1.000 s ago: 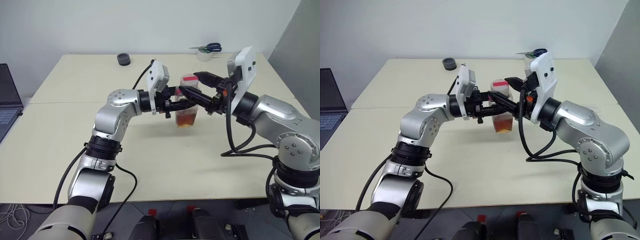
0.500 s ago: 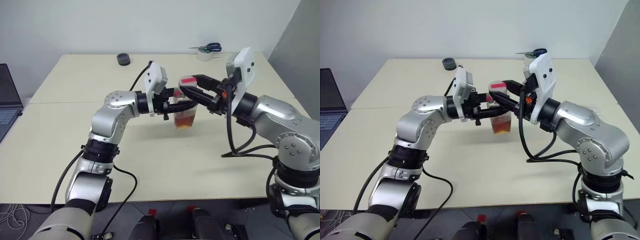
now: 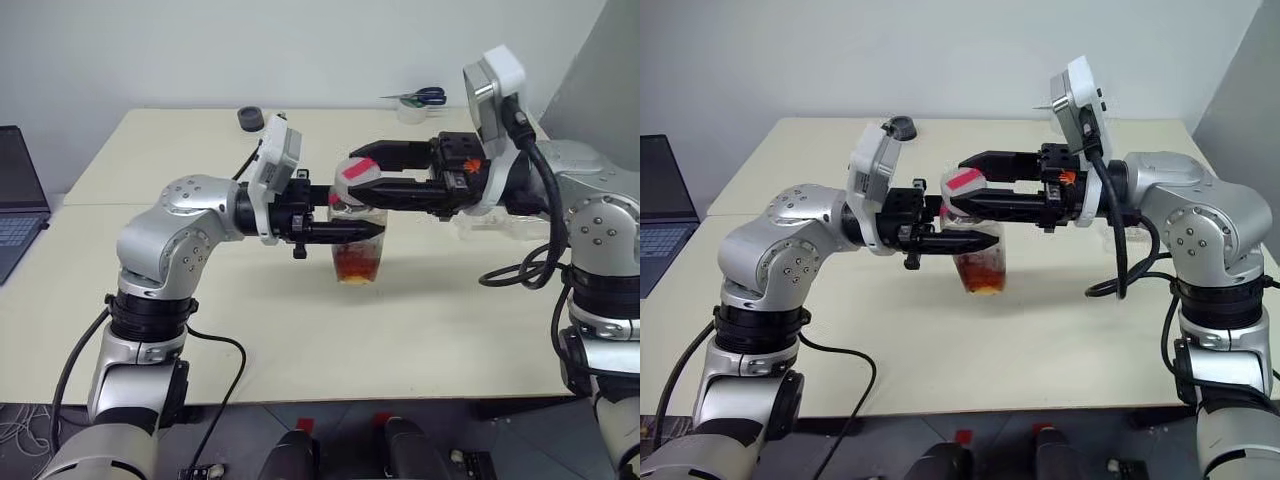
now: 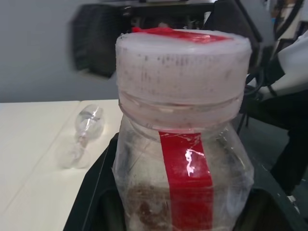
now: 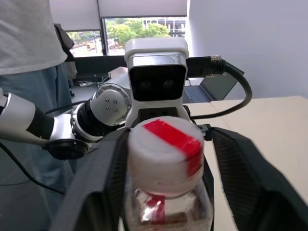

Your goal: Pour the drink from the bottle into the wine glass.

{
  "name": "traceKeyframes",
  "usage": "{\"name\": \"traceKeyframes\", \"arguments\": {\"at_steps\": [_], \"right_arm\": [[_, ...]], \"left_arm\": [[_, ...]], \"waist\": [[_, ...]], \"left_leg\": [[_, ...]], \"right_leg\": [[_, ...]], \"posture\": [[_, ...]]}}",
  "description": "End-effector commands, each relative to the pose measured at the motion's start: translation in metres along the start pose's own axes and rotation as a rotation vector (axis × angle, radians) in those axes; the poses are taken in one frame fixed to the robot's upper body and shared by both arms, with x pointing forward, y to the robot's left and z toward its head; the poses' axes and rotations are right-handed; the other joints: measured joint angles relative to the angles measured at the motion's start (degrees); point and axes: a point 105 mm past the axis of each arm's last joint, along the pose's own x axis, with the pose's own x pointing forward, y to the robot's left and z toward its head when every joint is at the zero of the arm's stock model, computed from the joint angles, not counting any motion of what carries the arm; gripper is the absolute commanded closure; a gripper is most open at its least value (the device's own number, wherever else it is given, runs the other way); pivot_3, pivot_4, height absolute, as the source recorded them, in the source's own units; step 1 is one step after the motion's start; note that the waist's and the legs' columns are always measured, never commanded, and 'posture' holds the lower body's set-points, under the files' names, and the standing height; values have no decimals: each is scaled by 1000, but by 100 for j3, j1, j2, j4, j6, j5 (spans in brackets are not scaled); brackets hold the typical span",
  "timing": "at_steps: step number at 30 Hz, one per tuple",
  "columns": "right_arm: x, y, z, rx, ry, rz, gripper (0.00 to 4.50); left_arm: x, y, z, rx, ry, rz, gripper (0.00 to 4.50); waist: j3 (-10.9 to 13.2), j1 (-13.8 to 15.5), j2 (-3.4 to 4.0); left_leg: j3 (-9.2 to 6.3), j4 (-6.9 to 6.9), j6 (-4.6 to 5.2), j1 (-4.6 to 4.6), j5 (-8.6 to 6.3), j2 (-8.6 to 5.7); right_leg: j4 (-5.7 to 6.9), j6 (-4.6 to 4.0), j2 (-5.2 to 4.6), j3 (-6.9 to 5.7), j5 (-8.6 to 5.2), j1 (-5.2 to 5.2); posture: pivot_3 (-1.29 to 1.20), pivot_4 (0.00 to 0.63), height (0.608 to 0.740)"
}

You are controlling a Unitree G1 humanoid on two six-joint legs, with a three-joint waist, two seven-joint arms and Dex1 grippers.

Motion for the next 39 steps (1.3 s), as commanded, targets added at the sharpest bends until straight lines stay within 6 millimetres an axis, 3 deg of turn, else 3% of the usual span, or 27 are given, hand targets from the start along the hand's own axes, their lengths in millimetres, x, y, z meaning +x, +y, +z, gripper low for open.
{"name": "traceKeyframes", "arguments": {"at_steps": [1,2,12,19,21,26,39], "right_arm": [[-22,-2,9,-2,-23,-94,186],[-26,-4,7,16,-28,-130,17],[-44,8,6,31,-62,-338,17],[-21,13,-15,-63,-20,-458,17],[-10,7,-18,-95,-10,-505,17],[0,-13,-20,-120,-19,-630,17],[-1,-19,-16,-66,-88,-711,17]], "left_arm": [[6,-17,10,74,1,-71,2617],[4,-15,8,70,10,-56,2617],[-17,25,-19,50,71,190,2617],[-7,47,-26,59,35,309,2617],[-3,53,-24,62,15,335,2617],[3,57,-19,76,-6,337,2617],[5,57,-18,82,-9,340,2617]], "waist": [[0,-2,0],[0,-3,0],[0,-20,1],[0,-2,0],[0,-2,0],[0,-17,0],[-1,-18,1]], "left_leg": [[0,-1,0,0,0,0],[0,-4,0,-1,0,1],[5,-8,0,3,0,3],[0,-2,0,-2,0,2],[-1,-2,0,-1,0,2],[2,-3,-2,0,1,1],[4,-4,-1,-1,0,0]], "right_leg": [[-2,0,-1,2,0,0],[-5,0,-1,2,0,0],[3,0,-1,6,0,-2],[1,0,-3,6,0,-1],[3,0,-3,7,0,-2],[9,0,-1,5,0,-7],[7,0,-1,5,0,-8]], "posture": [[0,150,740],[0,150,740],[0,150,740],[0,150,740],[0,150,740],[0,150,740],[0,150,740]]}}
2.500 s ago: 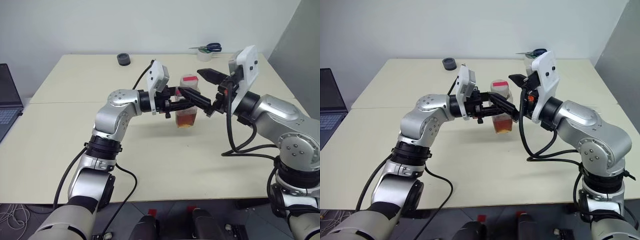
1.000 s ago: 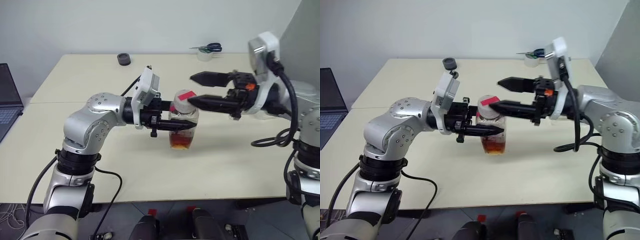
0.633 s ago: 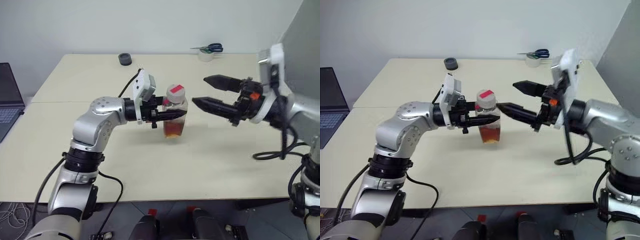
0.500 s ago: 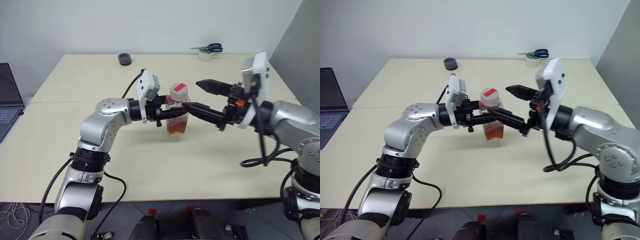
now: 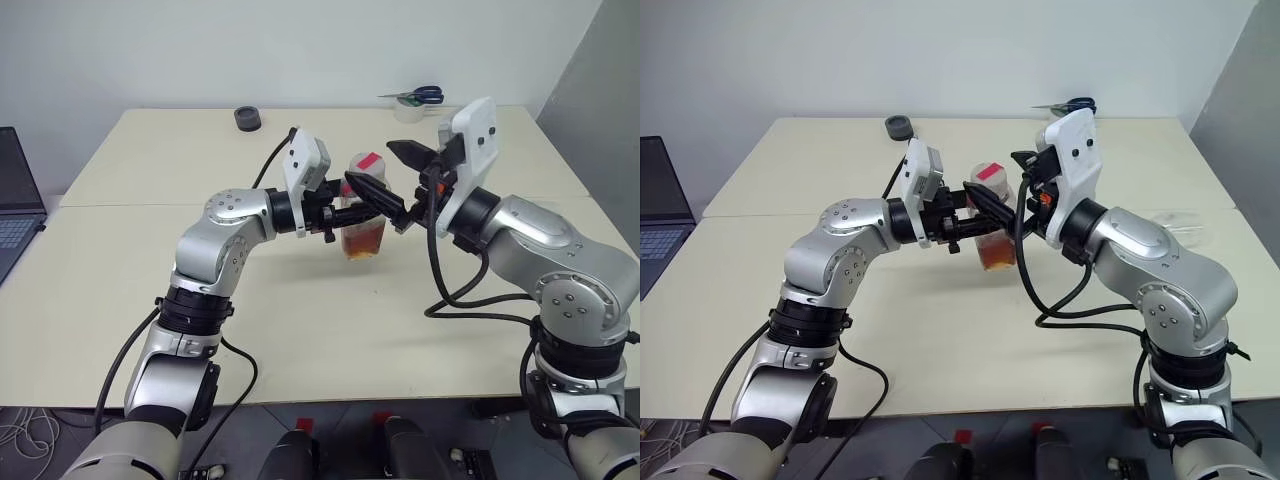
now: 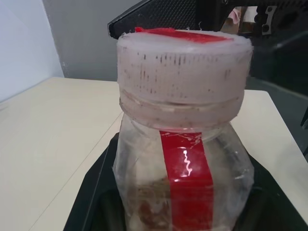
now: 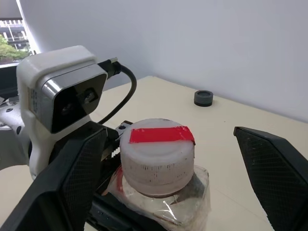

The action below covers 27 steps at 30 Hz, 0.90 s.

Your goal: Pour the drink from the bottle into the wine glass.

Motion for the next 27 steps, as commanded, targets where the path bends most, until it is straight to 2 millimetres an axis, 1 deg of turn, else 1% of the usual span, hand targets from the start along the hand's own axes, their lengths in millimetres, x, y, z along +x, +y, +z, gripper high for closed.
{"name": "traceKeyframes", "arguments": {"at_steps": [1,3,9,10,14,18,19,21,23,25,27], "right_arm": [[-3,3,14,-15,-55,-1,187],[-3,3,14,-13,-57,1,579],[-3,8,13,-12,-51,27,2619],[-3,9,12,-11,-48,31,2747],[-3,12,10,-6,-45,45,2748],[-6,11,11,-6,-42,72,2755],[-8,9,13,-11,-40,94,2795],[-15,5,19,-13,-45,162,3336],[-21,2,26,-22,-44,243,3336],[-27,-5,32,-30,-31,319,3336],[-30,-13,35,-45,-14,358,3336]], "left_arm": [[1,0,17,63,-45,-1,2617],[1,1,17,65,-45,-1,2617],[2,1,19,72,-50,-2,2617],[2,1,20,73,-51,-4,2617],[3,-1,22,76,-56,-12,2617],[3,-10,24,80,-62,-47,2617],[3,-13,25,82,-61,-66,2617],[2,-21,27,83,-61,-109,2617],[1,-28,31,80,-67,-148,2617],[-2,-35,39,64,-80,-193,2617],[-4,-41,44,56,-80,-229,2617]], "waist": [[0,-1,0],[0,-1,0],[0,-2,0],[0,-2,0],[0,-2,0],[0,-2,0],[0,-2,0],[0,-3,0],[0,-5,0],[0,-5,0],[0,-9,0]], "left_leg": [[0,0,0,0,0,0],[0,0,0,0,0,0],[0,0,0,0,0,0],[0,0,0,0,0,0],[0,0,0,0,0,0],[0,0,0,0,0,0],[0,0,0,0,0,0],[0,0,1,0,0,-1],[1,0,1,0,-1,-2],[2,0,3,1,-1,-1],[3,-2,5,5,-2,1]], "right_leg": [[1,0,0,0,0,0],[1,0,0,0,0,0],[1,0,1,-1,0,0],[1,0,1,-1,0,0],[1,0,1,-1,0,0],[1,0,1,-1,0,0],[1,0,1,-1,0,0],[0,0,1,-2,0,0],[-1,0,3,-5,0,1],[-2,0,4,-5,0,3],[-2,0,7,-6,0,7]], "posture": [[0,150,740],[0,150,740],[0,150,740],[0,150,740],[0,150,740],[0,150,740],[0,150,740],[0,150,740],[0,150,740],[0,150,740],[0,150,740]]}}
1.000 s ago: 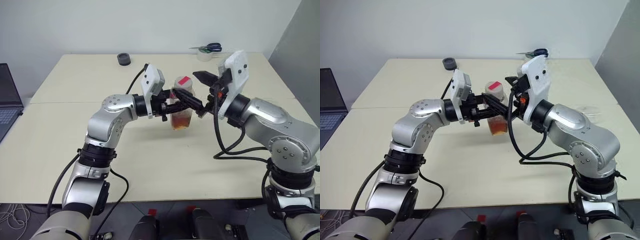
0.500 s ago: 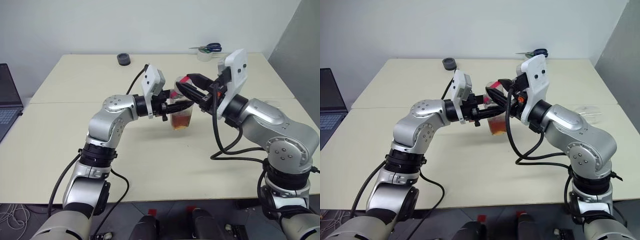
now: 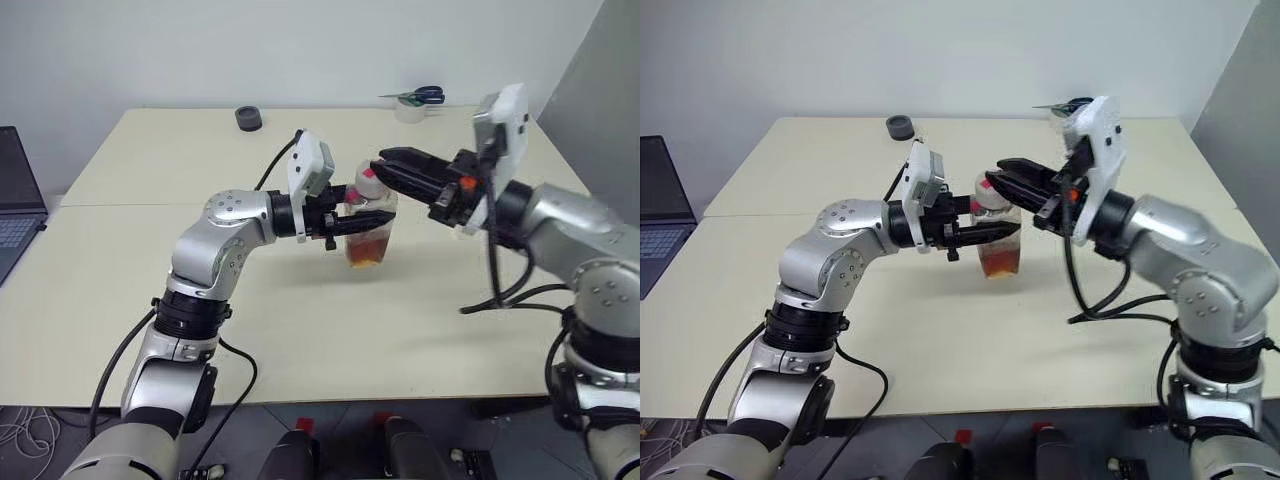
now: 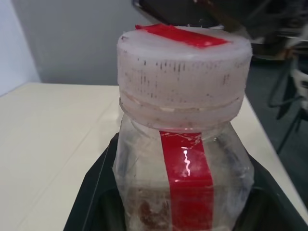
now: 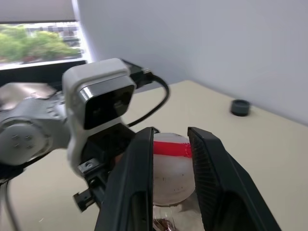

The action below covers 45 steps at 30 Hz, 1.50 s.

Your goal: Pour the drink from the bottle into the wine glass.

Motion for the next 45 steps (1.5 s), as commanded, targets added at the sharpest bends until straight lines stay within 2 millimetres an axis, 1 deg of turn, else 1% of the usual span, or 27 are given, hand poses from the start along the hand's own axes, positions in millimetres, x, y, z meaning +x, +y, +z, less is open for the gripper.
{"name": "traceKeyframes", "arguments": {"at_steps": [1,3,7,8,9,11,12,18,23,31,35,42,45], "right_arm": [[-8,-9,12,-34,-11,72,3336],[-7,-13,15,-35,-16,73,3336],[-8,-10,17,-21,-32,66,3336],[-10,-8,16,-18,-32,55,3174],[-12,-5,15,-12,-34,44,2955],[-15,-1,14,-9,-41,15,2368],[-16,-2,14,-18,-47,-26,2092],[-17,-7,12,-63,-84,-259,19],[-11,1,9,-52,-98,-304,19],[6,16,2,-20,-102,-260,19],[13,15,-1,-9,-106,-254,19],[14,12,-2,4,-118,-252,19],[14,10,-1,5,-124,-256,576]], "left_arm": [[-1,-17,33,79,-61,-99,2617],[-1,-15,36,89,-58,-93,2617],[-3,-3,38,107,-61,-30,2617],[-3,0,38,106,-62,-11,2617],[-4,1,38,106,-62,5,2617],[-5,3,36,106,-60,27,2617],[-6,5,34,105,-60,43,2617],[-4,17,28,82,-68,117,2617],[3,22,24,76,-72,129,2617],[11,20,24,77,-78,91,2617],[10,16,24,78,-76,82,2617],[8,14,25,80,-73,83,2617],[7,13,24,79,-71,85,2617]], "waist": [[0,-4,0],[0,-9,0],[0,-7,0],[0,-1,0],[0,8,-1],[0,15,-1],[0,18,-1],[0,10,0],[0,18,0],[0,11,0],[0,7,0],[0,6,0],[0,6,0]], "left_leg": [[1,0,1,0,0,0],[4,0,1,3,-1,3],[4,0,0,3,0,4],[4,1,-1,3,0,4],[3,1,-1,2,0,3],[-4,3,-2,-2,1,3],[-3,3,-2,-3,1,2],[-1,1,-2,-2,1,3],[-2,4,-3,-4,1,0],[-2,3,-3,-3,1,0],[-1,2,-3,-3,1,1],[-2,2,-3,-3,1,1],[-2,2,-3,-3,1,1]], "right_leg": [[0,0,2,0,0,0],[0,0,4,2,0,2],[1,0,1,5,0,1],[0,0,0,5,0,1],[0,0,-2,5,0,1],[-4,0,-4,6,0,1],[-4,0,-5,7,0,0],[2,0,-6,12,0,-5],[0,0,-7,10,0,-2],[1,0,-6,9,0,-4],[2,0,-5,7,0,-4],[2,0,-4,6,0,-4],[2,0,-3,6,0,-4]], "posture": [[0,150,740],[0,150,740],[0,150,740],[0,150,740],[0,150,740],[0,150,740],[0,150,740],[0,150,740],[0,150,740],[0,150,740],[0,150,740],[0,150,740],[0,150,740]]}}
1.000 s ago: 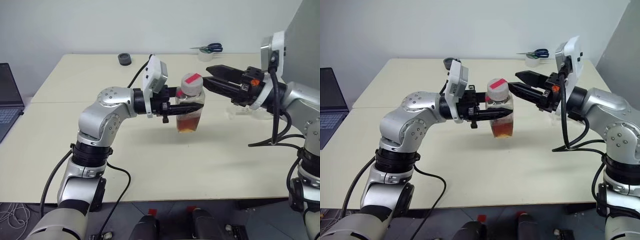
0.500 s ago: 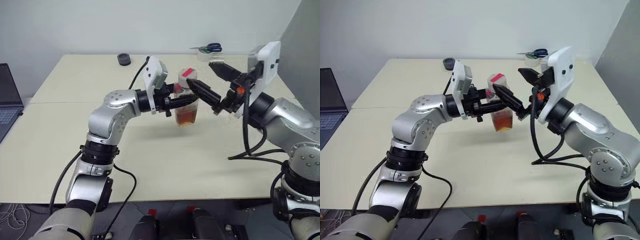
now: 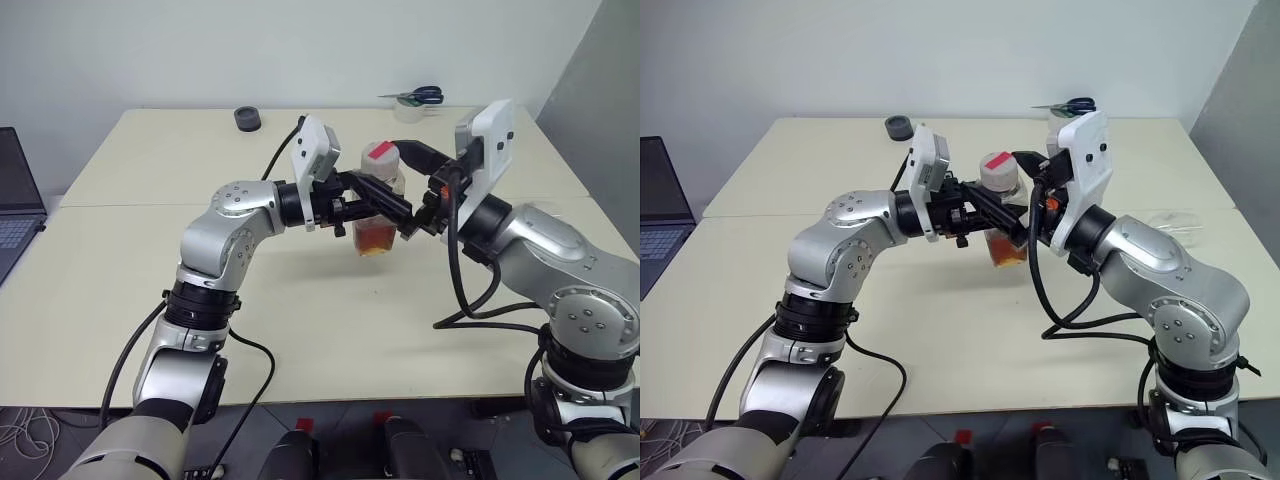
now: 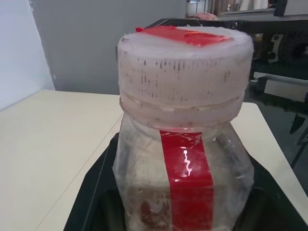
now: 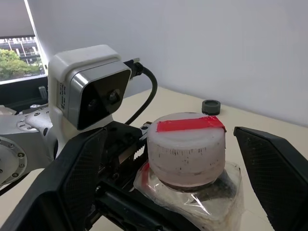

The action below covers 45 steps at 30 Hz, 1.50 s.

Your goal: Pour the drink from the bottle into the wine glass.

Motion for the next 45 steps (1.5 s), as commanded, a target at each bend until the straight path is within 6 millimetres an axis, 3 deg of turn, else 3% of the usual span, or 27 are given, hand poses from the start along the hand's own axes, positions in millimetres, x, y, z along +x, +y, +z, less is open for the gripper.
{"name": "traceKeyframes", "arguments": {"at_steps": [1,6,15,19,27,31,38,39,41,45], "right_arm": [[-2,0,16,-31,-71,-3,903],[-4,-3,19,-29,-82,-10,2539],[-8,-5,20,-36,-86,-9,2549],[-15,-3,24,-17,-86,102,2549],[-26,-21,15,27,18,406,2549],[-19,-47,12,103,42,437,2549],[-16,-50,12,98,44,457,2549],[-18,-50,13,102,47,454,1991],[-23,-49,13,110,54,449,1607],[-34,-47,15,101,70,424,163]], "left_arm": [[-2,-4,17,53,-37,-8,2617],[-3,-7,15,49,-31,-14,2617],[-3,-8,16,49,-30,-23,2617],[-3,-12,18,46,-31,-54,2617],[-3,-22,21,56,-24,-133,2617],[-2,-27,27,48,-41,-162,2617],[-4,-27,26,46,-36,-159,2617],[-5,-27,25,45,-36,-158,2617],[-5,-27,25,45,-35,-157,2617],[-6,-27,24,46,-36,-150,2617]], "waist": [[0,0,0],[0,0,0],[0,0,0],[0,1,0],[0,-12,0],[0,-25,0],[0,2,-1],[0,3,-1],[0,5,-1],[1,15,-1]], "left_leg": [[0,0,0,0,0,0],[0,0,0,0,0,0],[0,0,0,0,0,0],[0,0,0,0,0,0],[9,0,3,5,-1,1],[12,0,3,11,-2,7],[8,0,1,5,-1,3],[8,0,1,5,-1,2],[7,0,1,5,-1,3],[6,0,0,3,-1,2]], "right_leg": [[0,0,0,0,0,0],[0,0,0,0,0,0],[0,0,0,-1,0,0],[-1,0,0,0,0,0],[-1,0,11,-1,0,6],[1,0,30,2,0,7],[-4,0,2,0,0,5],[-4,0,1,0,0,5],[-5,0,0,-1,0,5],[-6,0,-2,0,0,5]], "posture": [[0,150,740],[0,150,740],[0,150,740],[0,150,740],[0,150,740],[0,150,740],[0,150,740],[0,150,740],[0,150,740],[0,150,740]]}}
